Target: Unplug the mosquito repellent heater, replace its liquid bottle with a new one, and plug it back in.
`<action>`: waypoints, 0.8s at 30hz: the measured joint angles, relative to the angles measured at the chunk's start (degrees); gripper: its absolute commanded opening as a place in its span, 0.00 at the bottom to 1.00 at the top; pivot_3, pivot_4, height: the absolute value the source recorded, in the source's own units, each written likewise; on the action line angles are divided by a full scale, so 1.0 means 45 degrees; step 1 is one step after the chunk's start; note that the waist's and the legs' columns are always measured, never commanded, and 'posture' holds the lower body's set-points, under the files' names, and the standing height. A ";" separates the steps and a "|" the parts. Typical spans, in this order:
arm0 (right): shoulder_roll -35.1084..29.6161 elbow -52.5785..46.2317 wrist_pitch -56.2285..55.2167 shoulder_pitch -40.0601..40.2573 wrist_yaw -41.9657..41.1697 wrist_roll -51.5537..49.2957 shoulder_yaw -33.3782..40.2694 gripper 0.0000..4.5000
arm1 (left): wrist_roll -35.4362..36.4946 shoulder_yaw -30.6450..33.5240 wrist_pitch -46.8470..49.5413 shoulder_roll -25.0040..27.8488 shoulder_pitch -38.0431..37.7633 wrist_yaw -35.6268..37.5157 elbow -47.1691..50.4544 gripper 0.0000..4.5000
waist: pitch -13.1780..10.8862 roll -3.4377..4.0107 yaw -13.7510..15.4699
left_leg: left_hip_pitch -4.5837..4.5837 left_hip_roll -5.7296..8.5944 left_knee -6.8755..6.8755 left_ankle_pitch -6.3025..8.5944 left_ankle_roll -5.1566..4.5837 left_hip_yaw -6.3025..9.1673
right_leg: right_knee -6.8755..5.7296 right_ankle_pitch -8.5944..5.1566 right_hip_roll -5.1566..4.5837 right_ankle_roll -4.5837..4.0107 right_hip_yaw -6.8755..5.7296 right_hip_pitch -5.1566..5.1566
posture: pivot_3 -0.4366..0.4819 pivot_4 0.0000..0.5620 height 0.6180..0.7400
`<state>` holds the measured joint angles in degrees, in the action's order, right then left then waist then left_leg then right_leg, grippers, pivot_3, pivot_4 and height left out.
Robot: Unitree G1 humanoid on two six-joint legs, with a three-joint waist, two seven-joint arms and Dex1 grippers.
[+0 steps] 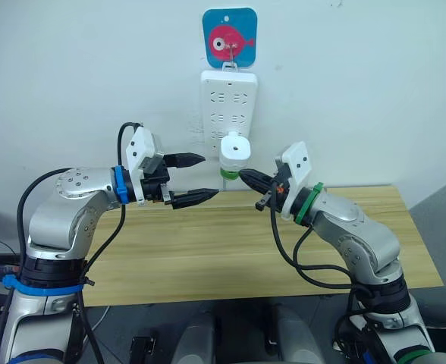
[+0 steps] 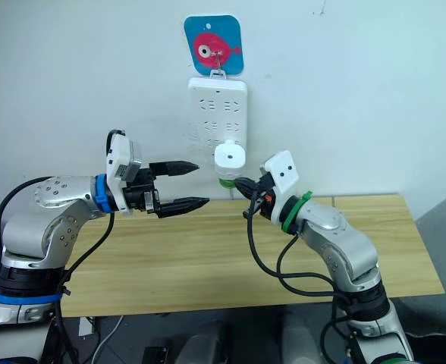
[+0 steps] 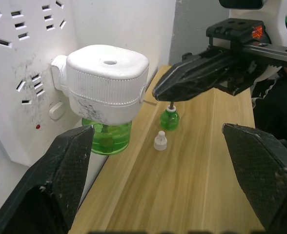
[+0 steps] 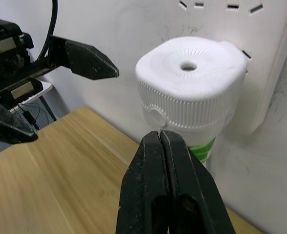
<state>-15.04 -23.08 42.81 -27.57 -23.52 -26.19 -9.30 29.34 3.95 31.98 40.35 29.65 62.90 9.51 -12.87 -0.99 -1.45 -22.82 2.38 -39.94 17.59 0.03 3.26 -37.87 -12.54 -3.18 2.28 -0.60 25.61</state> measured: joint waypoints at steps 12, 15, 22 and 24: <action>0.0510 -0.0001 0.0111 -0.0069 0.0104 0.0079 -0.0207 0.01 | 0.0034 -0.0041 0.0057 -0.0001 0.0018 0.0061 0.0047 1.00 | 0.0000 0.0000 -0.0004 | 0.0000 0.0000 0.0000 0.0000 0.0000 -0.0001 | -0.0001 0.0000 -0.0001 0.0000 0.0001 0.0001 | 0.51 0.36 1.00; 0.0599 0.0094 0.0105 -0.0132 0.0302 0.0198 -0.0221 0.01 | 0.0034 -0.0054 0.0057 -0.0001 0.0018 0.0057 0.0144 1.00 | 0.0000 0.0000 -0.0005 | 0.0000 0.0000 0.0000 0.0000 0.0000 0.0000 | -0.0001 0.0000 -0.0001 0.0000 0.0002 0.0002 | 0.51 0.37 1.00; 0.0762 0.0292 0.0095 -0.0153 0.0546 0.0486 -0.0215 0.01 | 0.0029 -0.0217 0.0051 -0.0041 0.0017 0.0054 0.0180 1.00 | 0.0000 0.0000 -0.0006 | 0.0000 0.0001 -0.0001 0.0000 0.0000 -0.0002 | -0.0005 0.0000 -0.0001 0.0000 0.0003 0.0003 | 0.51 0.37 1.00; 0.0941 0.0341 0.0110 -0.0176 0.0642 0.0487 -0.0182 0.01 | 0.0029 -0.0254 0.0046 -0.0056 0.0018 0.0053 0.0179 1.00 | 0.0000 0.0000 -0.0010 | 0.0005 0.0001 -0.0001 -0.0002 0.0003 -0.0002 | -0.0012 0.0000 -0.0001 0.0000 0.0003 0.0003 | 0.51 0.37 1.00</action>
<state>-10.81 -21.55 43.31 -28.37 -20.63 -24.00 -10.12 29.47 2.81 32.19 40.10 29.73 63.13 10.31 -12.87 -0.99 -1.49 -22.80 2.38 -39.95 17.58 0.05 3.25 -37.93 -12.54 -3.19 2.28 -0.59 25.62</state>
